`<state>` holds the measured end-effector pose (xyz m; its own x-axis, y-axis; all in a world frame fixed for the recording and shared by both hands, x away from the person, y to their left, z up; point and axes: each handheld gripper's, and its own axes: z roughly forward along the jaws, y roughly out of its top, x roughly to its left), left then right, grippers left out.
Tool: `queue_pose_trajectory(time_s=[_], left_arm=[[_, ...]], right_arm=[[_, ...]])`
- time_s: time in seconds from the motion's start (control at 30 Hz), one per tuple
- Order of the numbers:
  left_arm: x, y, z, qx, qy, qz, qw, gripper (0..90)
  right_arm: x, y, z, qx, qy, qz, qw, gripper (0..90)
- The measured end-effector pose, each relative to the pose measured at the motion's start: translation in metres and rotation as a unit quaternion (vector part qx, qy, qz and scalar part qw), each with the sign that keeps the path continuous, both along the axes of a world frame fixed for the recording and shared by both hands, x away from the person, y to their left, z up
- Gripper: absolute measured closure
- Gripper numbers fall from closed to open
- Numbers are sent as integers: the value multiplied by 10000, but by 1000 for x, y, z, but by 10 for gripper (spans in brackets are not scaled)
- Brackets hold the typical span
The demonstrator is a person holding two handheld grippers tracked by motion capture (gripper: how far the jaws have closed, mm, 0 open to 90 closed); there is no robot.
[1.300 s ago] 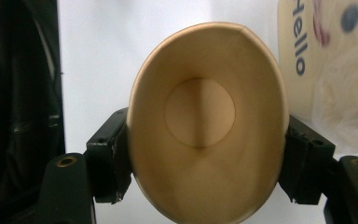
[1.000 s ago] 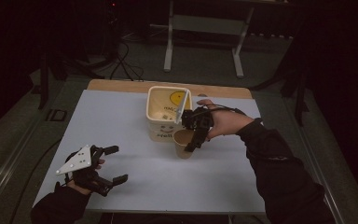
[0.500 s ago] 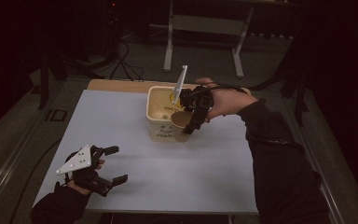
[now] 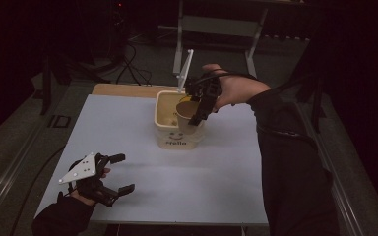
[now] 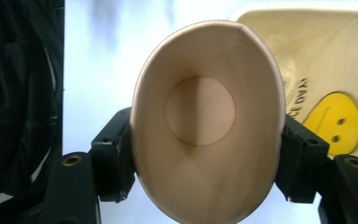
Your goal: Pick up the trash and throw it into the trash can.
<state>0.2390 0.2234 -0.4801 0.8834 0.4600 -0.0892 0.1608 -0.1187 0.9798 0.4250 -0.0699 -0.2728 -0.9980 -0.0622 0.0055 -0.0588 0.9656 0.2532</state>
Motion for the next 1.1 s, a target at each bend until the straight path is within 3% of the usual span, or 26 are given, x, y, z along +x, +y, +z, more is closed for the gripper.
queue_pose_trajectory(time_s=[0.17,0.4,0.57,1.1], left_arm=[[0,0,0,6,10,-29,10000,4],[0,0,-1,-2,14,-33,10000,4],[0,1,0,-36,6,-39,10000,4],[0,1,-1,1,31,-45,10000,4]], right_arm=[[7,9,6,115,-147,145,9997,328],[19,13,6,147,-195,107,9996,329],[30,15,9,391,-246,143,9988,328],[55,22,15,317,-359,-119,9988,306]])
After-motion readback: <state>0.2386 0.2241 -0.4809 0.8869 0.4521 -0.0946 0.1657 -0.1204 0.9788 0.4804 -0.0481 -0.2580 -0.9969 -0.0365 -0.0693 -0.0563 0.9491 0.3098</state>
